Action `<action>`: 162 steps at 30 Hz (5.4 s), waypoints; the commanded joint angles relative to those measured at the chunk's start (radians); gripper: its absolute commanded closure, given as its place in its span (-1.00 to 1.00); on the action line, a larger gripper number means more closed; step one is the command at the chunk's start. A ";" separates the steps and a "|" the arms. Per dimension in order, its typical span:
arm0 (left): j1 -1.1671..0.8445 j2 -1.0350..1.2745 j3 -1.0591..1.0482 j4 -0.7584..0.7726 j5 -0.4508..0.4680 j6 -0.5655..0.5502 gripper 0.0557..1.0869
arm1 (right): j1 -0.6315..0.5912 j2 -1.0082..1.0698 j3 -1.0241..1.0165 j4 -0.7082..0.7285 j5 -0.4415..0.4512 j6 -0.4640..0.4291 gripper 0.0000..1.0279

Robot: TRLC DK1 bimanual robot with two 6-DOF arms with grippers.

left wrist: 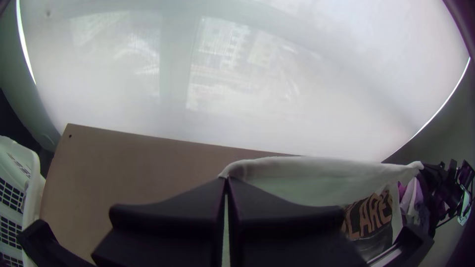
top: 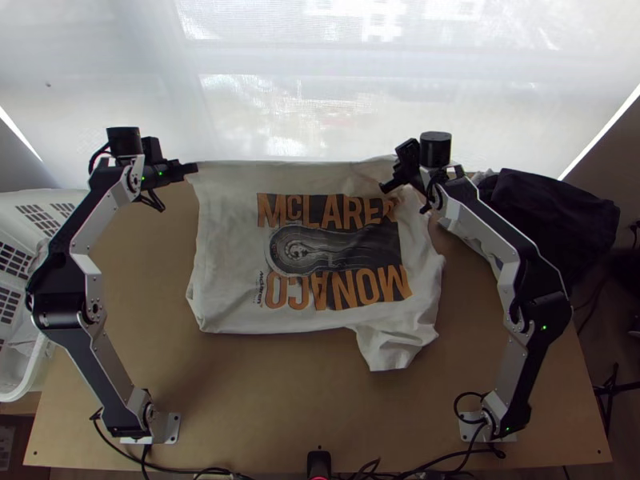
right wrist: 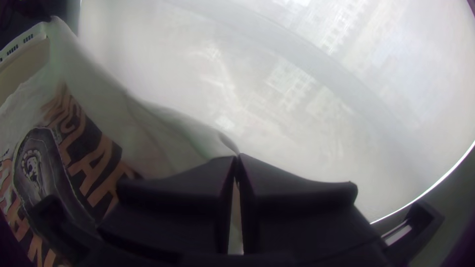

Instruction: Fold the t-shirt

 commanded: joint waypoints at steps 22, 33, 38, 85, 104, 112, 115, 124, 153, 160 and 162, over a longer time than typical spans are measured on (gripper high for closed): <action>-0.027 -0.246 -0.422 0.118 0.002 -0.027 0.94 | 0.037 -0.329 -0.491 0.057 -0.017 0.060 0.95; -0.034 -0.341 -0.582 0.155 0.002 -0.034 0.94 | 0.057 -0.396 -0.608 0.058 -0.017 0.072 0.95; -0.036 -0.377 -0.638 0.163 0.002 -0.034 0.93 | 0.065 -0.415 -0.651 0.058 -0.017 0.074 0.95; -0.043 -0.440 -0.856 0.229 0.002 -0.028 -0.01 | 0.123 -0.507 -0.900 0.107 -0.017 0.115 -0.66; -0.091 -0.802 -0.913 -0.353 0.134 0.059 -0.63 | 0.077 -0.755 -0.844 -0.077 -0.017 0.156 -0.91; -0.198 -0.808 -0.951 -0.387 0.132 -0.008 -0.63 | 0.068 -0.834 -0.820 -0.166 -0.017 0.156 -0.91; -0.200 -0.805 -0.964 -0.370 0.122 -0.014 -0.63 | 0.068 -0.854 -0.815 -0.179 -0.017 0.153 -0.91; -0.188 -0.757 -1.003 -0.287 0.106 -0.017 -0.63 | 0.062 -0.889 -0.826 -0.213 -0.017 0.155 -0.91; -0.278 -0.613 -0.922 -0.204 0.108 0.000 -0.63 | 0.022 -0.930 -0.907 -0.236 -0.017 0.133 -0.91; -0.226 -0.736 -0.974 -0.356 0.109 0.081 -0.39 | 0.022 -0.941 -0.912 -0.241 -0.017 0.127 -0.91; -0.181 -0.756 -0.997 -0.394 0.109 0.135 -0.39 | 0.022 -0.946 -0.918 -0.241 -0.017 0.129 -0.91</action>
